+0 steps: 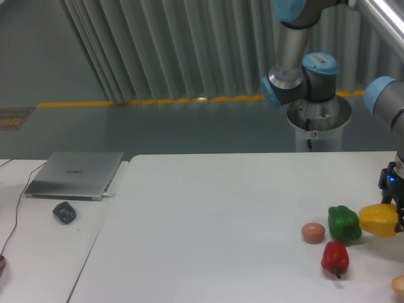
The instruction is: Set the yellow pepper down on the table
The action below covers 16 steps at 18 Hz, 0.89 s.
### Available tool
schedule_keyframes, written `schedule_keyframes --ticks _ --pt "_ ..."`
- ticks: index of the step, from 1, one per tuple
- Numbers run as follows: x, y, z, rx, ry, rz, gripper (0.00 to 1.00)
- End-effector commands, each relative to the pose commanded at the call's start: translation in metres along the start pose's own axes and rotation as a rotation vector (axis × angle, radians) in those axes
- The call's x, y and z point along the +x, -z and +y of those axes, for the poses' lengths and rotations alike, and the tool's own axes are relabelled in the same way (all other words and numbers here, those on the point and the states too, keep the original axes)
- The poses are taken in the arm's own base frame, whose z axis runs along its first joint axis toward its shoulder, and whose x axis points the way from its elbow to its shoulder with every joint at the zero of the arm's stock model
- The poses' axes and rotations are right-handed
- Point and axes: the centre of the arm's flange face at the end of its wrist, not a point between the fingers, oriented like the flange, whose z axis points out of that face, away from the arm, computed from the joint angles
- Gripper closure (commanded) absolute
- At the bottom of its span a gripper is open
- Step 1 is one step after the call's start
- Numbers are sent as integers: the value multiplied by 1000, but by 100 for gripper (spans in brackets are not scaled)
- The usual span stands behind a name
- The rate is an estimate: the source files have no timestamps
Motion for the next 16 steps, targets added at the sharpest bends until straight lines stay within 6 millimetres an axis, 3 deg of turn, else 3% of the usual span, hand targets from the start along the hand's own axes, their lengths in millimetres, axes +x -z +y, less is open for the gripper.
schedule_keyframes --ticks 4,6,7,10,16 --pt "0 -5 -3 1 2 6 61" --pt "0 -6 -3 1 -6 6 39" --pt "1 -6 -4 1 -3 6 36" --pt "1 -5 -5 -2 3 5 0" --pt "3 2 -8 -4 1 -7 0"
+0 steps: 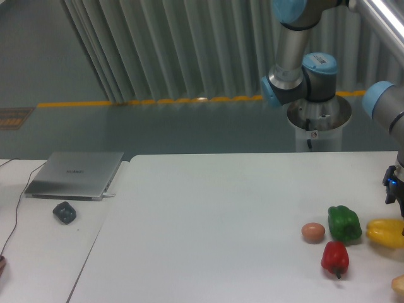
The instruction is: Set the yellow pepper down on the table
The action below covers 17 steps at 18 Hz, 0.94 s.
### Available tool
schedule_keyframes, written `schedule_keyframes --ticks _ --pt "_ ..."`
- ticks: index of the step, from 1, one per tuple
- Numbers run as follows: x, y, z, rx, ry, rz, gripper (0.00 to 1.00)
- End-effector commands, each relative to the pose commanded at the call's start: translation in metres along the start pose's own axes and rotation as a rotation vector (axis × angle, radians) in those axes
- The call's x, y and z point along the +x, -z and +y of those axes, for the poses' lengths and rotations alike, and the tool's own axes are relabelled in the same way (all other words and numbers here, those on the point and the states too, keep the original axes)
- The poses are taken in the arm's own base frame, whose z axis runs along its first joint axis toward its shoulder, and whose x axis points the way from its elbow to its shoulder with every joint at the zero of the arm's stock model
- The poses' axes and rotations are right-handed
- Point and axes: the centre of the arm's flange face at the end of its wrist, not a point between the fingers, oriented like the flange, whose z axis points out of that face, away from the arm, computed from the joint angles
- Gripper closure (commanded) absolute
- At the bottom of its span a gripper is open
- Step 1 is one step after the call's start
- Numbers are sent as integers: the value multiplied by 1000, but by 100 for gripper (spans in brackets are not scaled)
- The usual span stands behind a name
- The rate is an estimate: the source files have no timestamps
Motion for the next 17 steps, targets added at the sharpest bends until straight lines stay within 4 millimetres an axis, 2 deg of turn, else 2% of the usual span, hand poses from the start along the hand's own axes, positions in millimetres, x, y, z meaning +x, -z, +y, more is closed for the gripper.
schedule_keyframes --ticks 2,4,17 --pt "1 15 -10 -12 -22 -53 0" --pt "0 22 -11 -20 -18 -88 0" --pt "2 29 -8 -19 -25 -101 0"
